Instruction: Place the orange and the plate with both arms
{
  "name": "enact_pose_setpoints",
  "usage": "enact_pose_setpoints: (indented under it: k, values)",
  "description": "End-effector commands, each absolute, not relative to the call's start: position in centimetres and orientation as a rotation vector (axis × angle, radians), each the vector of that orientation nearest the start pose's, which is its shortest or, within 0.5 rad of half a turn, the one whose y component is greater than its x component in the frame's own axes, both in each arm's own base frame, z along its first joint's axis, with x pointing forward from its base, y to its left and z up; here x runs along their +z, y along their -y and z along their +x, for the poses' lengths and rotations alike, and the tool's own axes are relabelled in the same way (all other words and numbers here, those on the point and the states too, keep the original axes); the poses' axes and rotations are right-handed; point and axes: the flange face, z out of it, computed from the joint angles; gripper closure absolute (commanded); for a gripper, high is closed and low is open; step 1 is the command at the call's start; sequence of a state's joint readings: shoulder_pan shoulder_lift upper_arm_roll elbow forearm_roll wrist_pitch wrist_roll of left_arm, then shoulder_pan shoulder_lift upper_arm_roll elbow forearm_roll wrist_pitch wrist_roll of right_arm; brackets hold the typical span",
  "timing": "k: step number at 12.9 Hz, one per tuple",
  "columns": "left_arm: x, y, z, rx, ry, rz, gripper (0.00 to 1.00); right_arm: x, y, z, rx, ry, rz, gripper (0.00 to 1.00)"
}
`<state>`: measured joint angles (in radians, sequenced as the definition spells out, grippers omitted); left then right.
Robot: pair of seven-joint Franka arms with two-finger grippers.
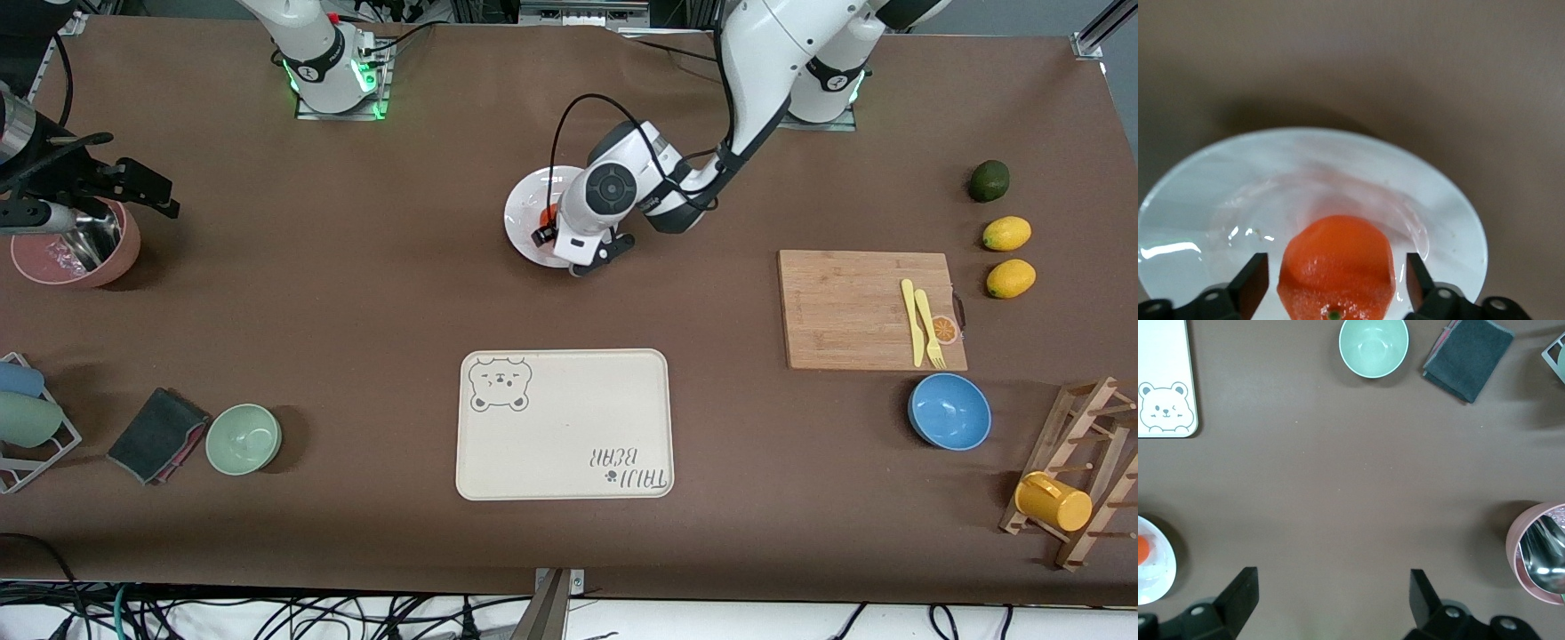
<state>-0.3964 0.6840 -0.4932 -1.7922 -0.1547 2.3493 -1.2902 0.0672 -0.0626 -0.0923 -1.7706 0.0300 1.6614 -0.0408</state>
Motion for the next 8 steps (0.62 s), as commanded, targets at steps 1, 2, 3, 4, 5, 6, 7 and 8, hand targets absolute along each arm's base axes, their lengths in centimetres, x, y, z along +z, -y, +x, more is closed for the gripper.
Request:
enact_pose_setpoints:
  k: [1,2,3,4,5,6,7,8]
  values:
    - [26.3,45.1,48.5,0.694,0.995,-2.989,0.0,57.4,1.3,53.3,0.075,0.025,-3.105,0.0]
    - [28.6,42.6,51.4,0.747,0.919,-2.972,0.0,57.3,1.3,53.3,0.077,0.025,-3.105,0.0]
    - [29.9,38.6,54.2,0.762,0.794,-2.973,0.0,57.4,1.3,53.3,0.075,0.025,-3.105,0.0]
    - [30.9,33.8,57.2,0.753,0.761,-2.974,0.0,57.4,1.3,53.2,0.077,0.025,-3.104,0.0]
    - [31.3,29.0,59.4,0.756,0.764,-2.958,0.0,57.4,0.8,53.3,0.08,0.039,-3.105,0.0]
    - [31.7,24.4,61.3,0.718,0.712,-2.958,0.0,57.0,0.3,52.7,0.162,0.039,-3.095,0.0]
    - [32.0,20.1,63.0,0.653,0.591,-2.971,0.0,56.8,-1.7,51.9,0.259,0.097,-3.08,0.0]
    - [32.1,15.5,64.4,0.605,0.481,-2.984,0.0,56.6,-2.4,51.6,0.296,0.113,-3.06,0.0]
